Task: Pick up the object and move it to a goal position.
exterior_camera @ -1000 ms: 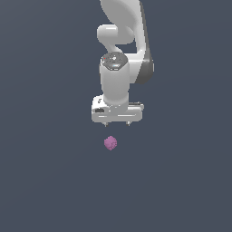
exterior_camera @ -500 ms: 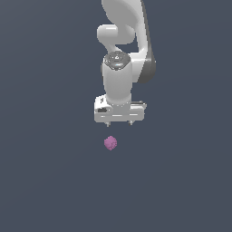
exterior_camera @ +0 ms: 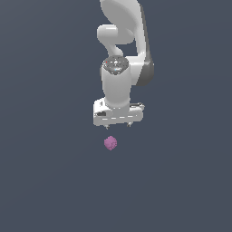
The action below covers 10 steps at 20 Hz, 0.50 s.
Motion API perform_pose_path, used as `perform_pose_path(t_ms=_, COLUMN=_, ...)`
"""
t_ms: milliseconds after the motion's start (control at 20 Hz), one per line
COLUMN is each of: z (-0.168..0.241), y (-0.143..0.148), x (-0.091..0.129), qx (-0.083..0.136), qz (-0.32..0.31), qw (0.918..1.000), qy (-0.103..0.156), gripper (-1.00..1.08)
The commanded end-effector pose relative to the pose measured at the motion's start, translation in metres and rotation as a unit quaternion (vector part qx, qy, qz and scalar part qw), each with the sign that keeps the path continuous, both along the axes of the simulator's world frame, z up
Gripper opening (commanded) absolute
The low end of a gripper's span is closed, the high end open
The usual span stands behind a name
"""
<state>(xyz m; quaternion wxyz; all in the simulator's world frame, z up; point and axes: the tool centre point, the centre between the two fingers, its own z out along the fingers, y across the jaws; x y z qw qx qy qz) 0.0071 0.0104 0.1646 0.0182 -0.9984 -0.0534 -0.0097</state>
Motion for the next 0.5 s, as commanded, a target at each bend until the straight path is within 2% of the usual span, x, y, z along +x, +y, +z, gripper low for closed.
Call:
perform_pose_path(t_ms=0, z=-0.005, y=-0.003, x=0.002, qx=-0.002, qz=0.019, qw=0.9998, qy=0.0, gripper=1.0)
perform_pose_path(t_ms=250, z=-0.018, y=-0.01, x=0.006, qx=-0.007, qz=0.071, qw=0.9975, qy=0.0, gripper=1.0)
perform_pose_path(t_ms=450, z=-0.032, y=-0.017, x=0.01, qx=-0.012, qz=0.123, qw=0.9924, qy=0.001, gripper=1.0)
